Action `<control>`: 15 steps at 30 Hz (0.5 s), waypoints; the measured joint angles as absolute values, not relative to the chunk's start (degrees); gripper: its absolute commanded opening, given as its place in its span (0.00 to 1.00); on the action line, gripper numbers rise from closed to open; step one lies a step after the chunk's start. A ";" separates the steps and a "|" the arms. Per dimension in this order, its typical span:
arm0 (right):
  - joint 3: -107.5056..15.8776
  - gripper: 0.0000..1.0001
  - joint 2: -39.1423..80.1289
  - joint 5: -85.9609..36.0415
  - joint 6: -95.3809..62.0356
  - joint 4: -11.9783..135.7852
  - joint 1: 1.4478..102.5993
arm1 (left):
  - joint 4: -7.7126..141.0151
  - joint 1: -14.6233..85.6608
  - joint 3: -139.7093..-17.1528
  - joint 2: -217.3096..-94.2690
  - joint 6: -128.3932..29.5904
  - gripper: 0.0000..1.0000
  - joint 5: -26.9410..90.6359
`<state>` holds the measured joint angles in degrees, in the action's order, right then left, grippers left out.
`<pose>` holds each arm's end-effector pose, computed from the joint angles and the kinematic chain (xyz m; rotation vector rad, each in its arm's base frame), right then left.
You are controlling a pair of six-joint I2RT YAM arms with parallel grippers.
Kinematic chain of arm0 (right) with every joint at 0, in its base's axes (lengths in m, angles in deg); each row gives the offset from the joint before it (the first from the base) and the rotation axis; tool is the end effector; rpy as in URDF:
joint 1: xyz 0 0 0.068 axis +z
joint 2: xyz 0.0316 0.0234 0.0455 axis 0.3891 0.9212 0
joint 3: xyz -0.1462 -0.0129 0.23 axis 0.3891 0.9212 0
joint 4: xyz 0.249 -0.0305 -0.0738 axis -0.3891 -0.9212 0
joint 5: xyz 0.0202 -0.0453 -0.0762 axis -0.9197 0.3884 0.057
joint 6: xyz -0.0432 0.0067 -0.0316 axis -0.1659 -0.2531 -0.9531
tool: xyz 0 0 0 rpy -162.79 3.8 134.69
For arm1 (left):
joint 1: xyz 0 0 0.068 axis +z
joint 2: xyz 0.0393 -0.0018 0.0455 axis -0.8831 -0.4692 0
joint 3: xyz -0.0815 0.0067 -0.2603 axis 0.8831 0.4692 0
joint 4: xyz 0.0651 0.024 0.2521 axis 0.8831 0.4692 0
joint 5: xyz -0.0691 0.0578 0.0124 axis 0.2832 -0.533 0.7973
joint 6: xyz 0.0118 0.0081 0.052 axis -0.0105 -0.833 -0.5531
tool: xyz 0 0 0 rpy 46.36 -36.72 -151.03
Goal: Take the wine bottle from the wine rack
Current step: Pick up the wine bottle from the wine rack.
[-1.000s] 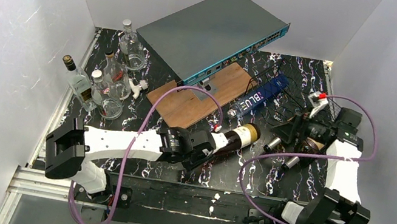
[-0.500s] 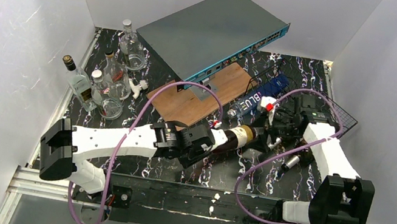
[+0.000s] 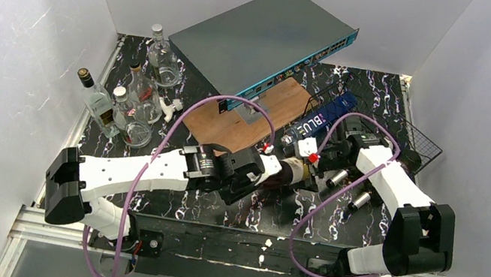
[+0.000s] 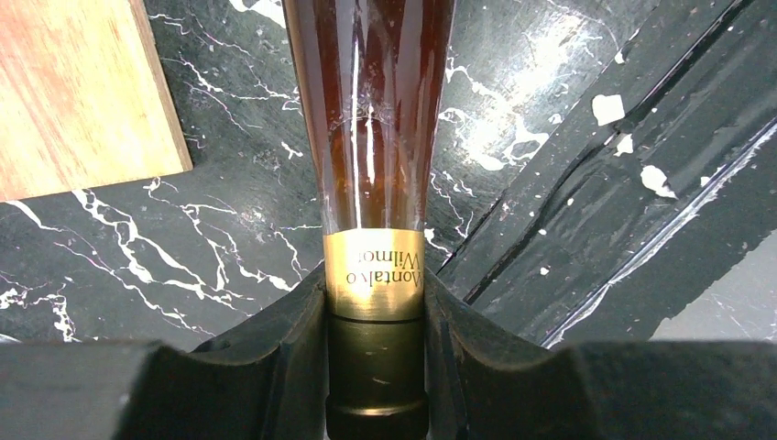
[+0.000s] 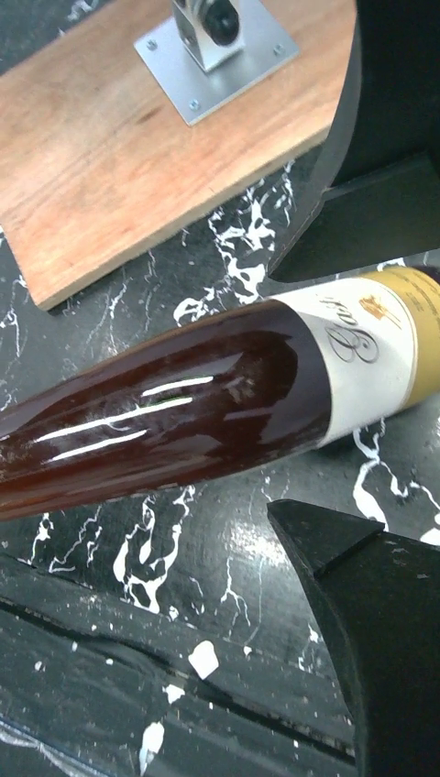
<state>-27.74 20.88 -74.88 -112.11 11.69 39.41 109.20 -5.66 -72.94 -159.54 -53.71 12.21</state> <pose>0.2347 0.1009 0.2403 -1.8652 1.2213 0.8119 0.1159 -0.2641 0.2915 1.1827 2.1975 -0.3116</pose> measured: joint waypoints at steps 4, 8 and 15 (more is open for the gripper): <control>-27.72 0.98 20.88 -74.79 -109.46 16.94 41.09 | 109.70 -5.55 -74.40 -159.45 -53.74 0.00 12.54; -27.32 0.98 20.88 -74.90 -106.86 20.78 42.03 | 109.94 -5.29 -75.62 -159.45 -53.89 0.00 12.80; -24.24 0.98 20.82 -74.92 -104.43 24.19 43.98 | 111.10 -4.42 -77.81 -159.47 -54.13 0.00 13.39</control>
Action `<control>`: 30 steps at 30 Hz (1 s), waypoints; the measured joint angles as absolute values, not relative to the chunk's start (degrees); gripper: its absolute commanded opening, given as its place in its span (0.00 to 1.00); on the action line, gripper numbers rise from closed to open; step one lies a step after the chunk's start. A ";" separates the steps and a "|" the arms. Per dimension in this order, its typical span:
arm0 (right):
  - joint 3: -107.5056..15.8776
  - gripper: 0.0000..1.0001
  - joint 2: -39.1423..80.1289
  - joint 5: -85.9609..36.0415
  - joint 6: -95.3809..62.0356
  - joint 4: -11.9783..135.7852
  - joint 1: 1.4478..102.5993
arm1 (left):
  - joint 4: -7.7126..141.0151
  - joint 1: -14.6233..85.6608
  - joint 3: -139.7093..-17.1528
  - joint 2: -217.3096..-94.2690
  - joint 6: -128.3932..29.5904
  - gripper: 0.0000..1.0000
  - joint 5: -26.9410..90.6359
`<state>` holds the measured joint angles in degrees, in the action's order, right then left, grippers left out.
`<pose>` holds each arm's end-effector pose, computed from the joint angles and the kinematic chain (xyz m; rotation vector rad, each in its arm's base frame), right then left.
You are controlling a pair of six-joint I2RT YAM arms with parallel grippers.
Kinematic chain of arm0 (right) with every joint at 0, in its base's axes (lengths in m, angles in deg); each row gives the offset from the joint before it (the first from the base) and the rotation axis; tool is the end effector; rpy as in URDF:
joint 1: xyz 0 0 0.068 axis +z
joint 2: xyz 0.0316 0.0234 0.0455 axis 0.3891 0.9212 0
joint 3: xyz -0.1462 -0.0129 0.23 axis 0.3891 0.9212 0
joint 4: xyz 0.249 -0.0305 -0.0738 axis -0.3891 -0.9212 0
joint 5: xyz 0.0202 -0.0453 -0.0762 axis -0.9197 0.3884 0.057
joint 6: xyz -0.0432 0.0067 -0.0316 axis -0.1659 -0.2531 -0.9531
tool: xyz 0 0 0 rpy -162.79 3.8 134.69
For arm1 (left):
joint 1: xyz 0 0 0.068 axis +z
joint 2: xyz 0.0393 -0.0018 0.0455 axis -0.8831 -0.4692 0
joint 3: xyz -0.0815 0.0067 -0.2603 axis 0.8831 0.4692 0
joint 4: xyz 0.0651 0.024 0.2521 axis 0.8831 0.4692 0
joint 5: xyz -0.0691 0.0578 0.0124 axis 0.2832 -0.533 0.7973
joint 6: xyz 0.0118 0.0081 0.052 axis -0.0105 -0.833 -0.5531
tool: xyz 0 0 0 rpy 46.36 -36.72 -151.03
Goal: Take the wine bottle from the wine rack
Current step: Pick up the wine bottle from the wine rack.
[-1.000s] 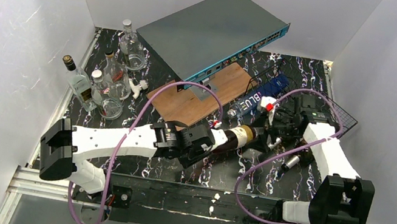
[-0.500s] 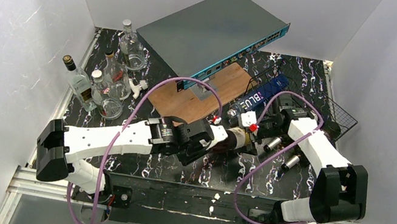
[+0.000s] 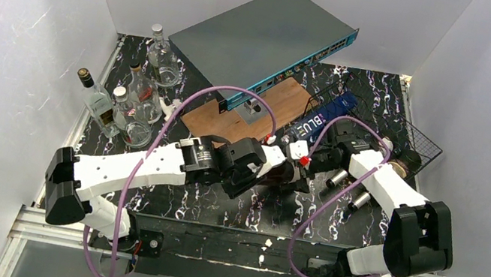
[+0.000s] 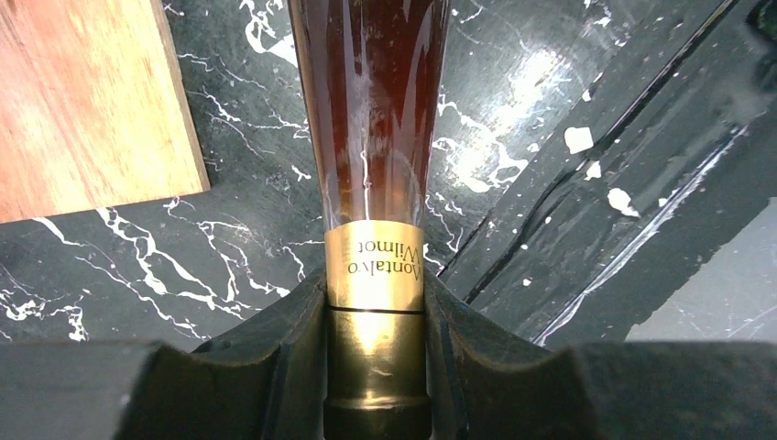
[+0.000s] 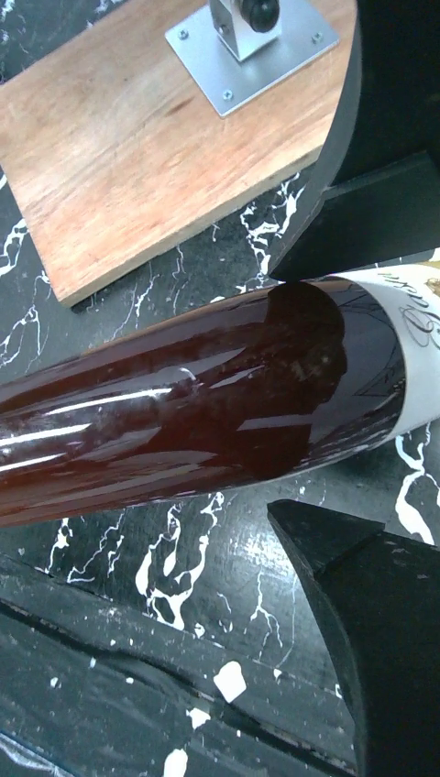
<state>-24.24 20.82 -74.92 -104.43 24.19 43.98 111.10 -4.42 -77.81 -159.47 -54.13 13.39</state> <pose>0.2357 0.1230 0.2304 -1.8503 1.1663 0.8012 0.1220 -0.2645 0.3166 1.1501 2.1698 -0.3591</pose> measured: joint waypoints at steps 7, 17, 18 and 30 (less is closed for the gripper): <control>-23.08 0.98 19.25 -75.34 -104.02 25.20 44.70 | 110.91 -3.56 -80.50 -159.58 -54.52 0.00 14.37; -21.55 0.98 19.11 -75.25 -98.88 30.29 45.22 | 110.80 -2.80 -84.50 -161.77 -54.98 0.00 16.36; -21.34 0.98 19.07 -75.21 -98.55 30.77 45.22 | 110.80 -2.73 -84.91 -162.12 -55.05 0.00 16.56; -20.57 0.79 18.87 -74.25 -93.94 34.47 45.16 | 108.70 -1.64 -87.65 -164.19 -55.42 0.00 18.44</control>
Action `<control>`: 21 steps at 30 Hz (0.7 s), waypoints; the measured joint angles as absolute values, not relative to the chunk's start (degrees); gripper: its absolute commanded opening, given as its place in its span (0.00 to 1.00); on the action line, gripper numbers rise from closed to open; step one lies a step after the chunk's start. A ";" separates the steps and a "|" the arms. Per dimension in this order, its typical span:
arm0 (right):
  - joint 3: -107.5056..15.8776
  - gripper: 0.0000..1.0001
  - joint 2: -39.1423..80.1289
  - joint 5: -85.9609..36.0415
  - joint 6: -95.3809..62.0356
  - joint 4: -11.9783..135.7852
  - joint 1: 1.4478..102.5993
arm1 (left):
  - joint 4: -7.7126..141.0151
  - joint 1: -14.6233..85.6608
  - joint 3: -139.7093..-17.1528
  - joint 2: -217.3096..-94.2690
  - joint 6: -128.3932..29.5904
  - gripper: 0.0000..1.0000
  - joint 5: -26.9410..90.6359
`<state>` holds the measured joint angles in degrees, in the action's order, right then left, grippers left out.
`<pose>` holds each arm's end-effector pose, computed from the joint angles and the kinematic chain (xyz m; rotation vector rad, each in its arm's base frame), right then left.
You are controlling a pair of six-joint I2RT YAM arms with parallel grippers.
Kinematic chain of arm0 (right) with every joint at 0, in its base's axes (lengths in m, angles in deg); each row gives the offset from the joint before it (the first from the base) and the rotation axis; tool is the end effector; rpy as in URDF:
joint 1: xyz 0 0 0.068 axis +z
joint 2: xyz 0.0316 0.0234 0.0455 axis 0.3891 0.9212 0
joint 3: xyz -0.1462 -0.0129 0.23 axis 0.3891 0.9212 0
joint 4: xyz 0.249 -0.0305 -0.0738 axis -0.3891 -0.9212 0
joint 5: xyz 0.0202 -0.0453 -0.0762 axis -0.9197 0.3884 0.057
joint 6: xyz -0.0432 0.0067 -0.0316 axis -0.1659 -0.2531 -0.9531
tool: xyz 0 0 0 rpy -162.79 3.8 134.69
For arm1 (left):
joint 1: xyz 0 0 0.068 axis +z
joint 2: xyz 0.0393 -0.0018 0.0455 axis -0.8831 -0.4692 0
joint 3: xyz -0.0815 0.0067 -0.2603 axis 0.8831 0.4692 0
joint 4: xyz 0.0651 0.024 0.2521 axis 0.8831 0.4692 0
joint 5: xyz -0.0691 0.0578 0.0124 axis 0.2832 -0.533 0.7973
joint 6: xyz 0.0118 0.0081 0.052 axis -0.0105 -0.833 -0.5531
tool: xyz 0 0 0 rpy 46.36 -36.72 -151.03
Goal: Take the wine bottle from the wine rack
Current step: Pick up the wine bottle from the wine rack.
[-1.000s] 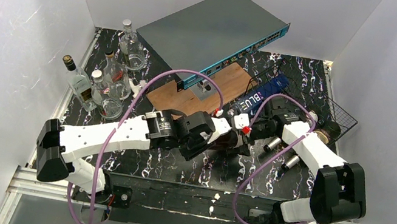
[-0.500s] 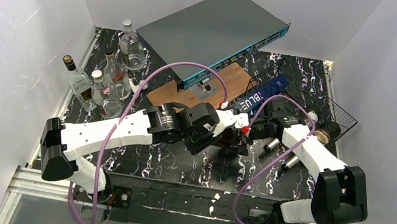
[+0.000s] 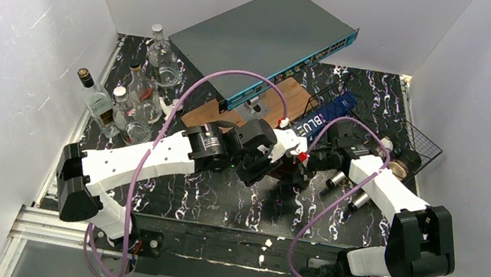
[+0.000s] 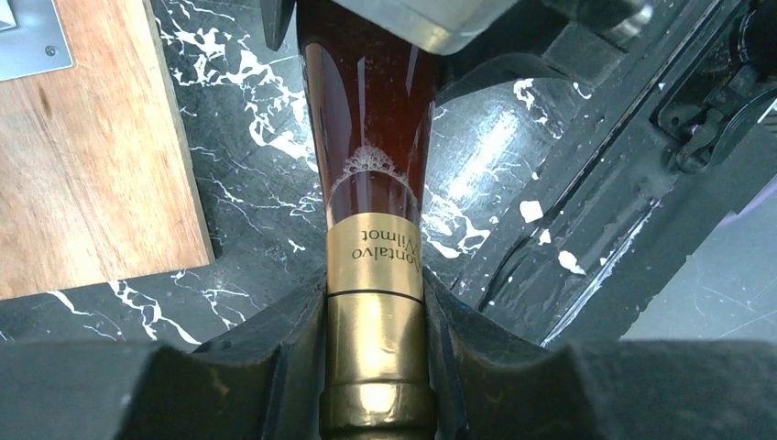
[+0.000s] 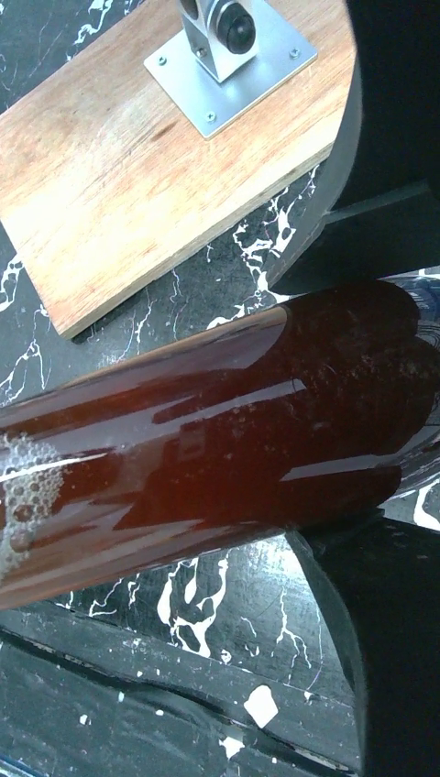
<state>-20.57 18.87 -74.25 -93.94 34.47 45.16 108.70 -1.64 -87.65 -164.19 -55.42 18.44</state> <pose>0.2347 0.1283 0.2280 -1.7678 1.2170 0.7935 0.1447 -0.2853 0.3518 1.1055 2.0870 -0.5046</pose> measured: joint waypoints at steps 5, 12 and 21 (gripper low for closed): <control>-20.57 0.64 18.65 -74.55 -93.40 34.88 44.46 | 107.39 -0.92 -87.65 -164.19 -55.40 0.02 19.07; -20.61 0.49 18.63 -75.43 -92.24 35.23 43.67 | 105.66 0.06 -87.62 -164.15 -55.09 0.18 20.14; -20.64 0.36 18.63 -75.78 -87.21 37.57 43.17 | 98.88 2.01 -83.86 -162.07 -52.84 0.43 21.87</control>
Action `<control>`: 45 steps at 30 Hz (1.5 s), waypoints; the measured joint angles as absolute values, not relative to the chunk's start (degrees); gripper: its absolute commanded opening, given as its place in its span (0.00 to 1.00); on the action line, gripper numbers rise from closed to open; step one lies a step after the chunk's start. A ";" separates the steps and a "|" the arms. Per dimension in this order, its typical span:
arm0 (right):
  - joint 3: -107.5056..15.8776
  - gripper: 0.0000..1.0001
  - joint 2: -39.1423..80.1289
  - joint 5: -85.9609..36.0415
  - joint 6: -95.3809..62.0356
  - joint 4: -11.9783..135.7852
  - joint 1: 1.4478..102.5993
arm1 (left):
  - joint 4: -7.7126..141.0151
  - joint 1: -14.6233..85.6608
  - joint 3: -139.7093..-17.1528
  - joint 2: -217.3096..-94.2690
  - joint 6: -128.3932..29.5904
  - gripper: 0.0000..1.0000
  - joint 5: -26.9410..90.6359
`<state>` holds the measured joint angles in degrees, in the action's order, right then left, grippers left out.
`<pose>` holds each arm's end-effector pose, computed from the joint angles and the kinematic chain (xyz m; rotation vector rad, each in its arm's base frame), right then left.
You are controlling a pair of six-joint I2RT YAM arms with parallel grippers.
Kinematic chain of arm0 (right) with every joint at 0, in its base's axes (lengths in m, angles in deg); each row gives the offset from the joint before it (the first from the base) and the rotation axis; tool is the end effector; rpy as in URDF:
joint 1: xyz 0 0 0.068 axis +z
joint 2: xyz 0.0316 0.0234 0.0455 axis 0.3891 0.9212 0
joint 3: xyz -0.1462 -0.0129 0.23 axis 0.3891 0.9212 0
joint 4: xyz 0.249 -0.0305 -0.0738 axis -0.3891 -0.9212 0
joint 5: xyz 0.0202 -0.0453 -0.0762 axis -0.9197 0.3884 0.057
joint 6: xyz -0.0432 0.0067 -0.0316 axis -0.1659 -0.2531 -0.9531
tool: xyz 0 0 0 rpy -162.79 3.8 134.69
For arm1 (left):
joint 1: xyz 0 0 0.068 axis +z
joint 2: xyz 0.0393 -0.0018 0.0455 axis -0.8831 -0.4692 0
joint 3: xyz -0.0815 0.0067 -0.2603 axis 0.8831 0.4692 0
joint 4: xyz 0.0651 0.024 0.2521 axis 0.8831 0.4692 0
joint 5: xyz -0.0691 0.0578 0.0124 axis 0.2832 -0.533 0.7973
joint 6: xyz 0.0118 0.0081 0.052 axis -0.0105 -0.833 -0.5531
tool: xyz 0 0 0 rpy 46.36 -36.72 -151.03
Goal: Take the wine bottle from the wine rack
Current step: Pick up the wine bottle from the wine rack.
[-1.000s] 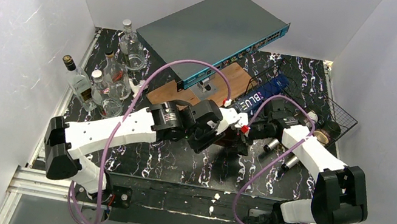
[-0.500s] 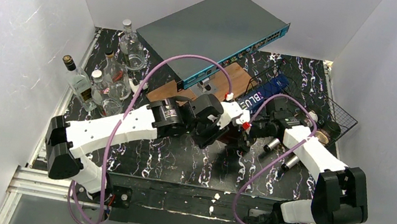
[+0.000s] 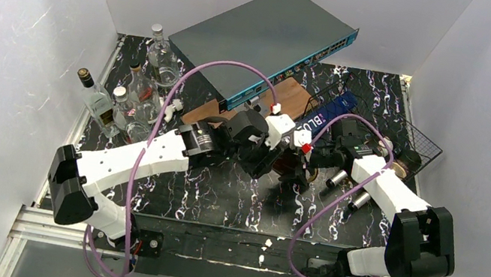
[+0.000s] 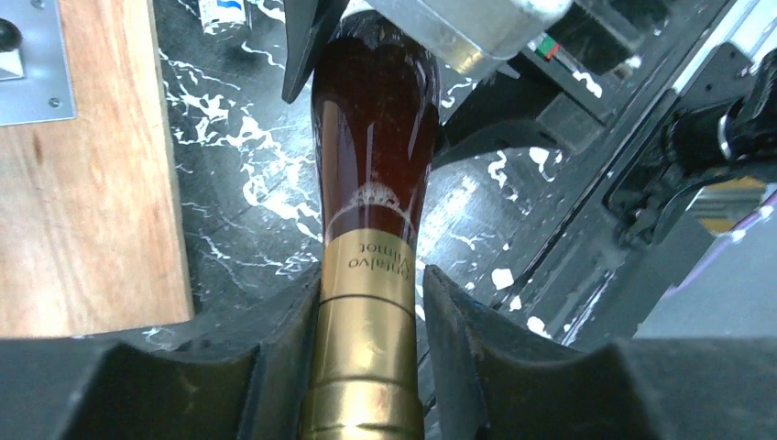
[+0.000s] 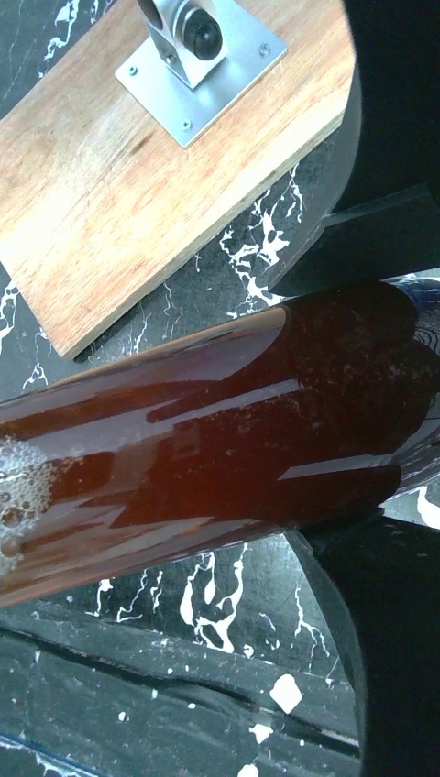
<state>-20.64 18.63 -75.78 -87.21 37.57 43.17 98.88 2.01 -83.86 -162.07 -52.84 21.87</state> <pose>0.2420 0.1217 0.2329 -1.6708 1.2868 0.8265 0.1614 -0.2778 0.3555 0.9640 2.0232 -0.6367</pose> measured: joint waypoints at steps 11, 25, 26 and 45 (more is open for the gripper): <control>-20.61 0.32 18.63 -75.43 -83.52 38.03 43.13 | 82.80 3.43 -73.35 -158.29 -46.33 0.57 24.27; -20.61 0.29 18.70 -75.97 -79.43 39.39 43.04 | 67.74 4.17 -65.51 -154.66 -36.97 0.59 20.65; -20.61 0.29 18.74 -76.17 -78.73 39.56 43.04 | 67.50 4.17 -65.42 -154.64 -36.38 0.59 20.17; -19.02 0.27 19.40 -82.14 -63.45 47.30 42.80 | 65.55 4.55 -66.16 -154.80 -30.15 0.40 13.06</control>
<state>-19.02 19.40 -82.14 -63.45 47.30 42.80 65.55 4.55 -66.16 -154.80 -30.15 13.06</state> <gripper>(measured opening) 0.821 0.400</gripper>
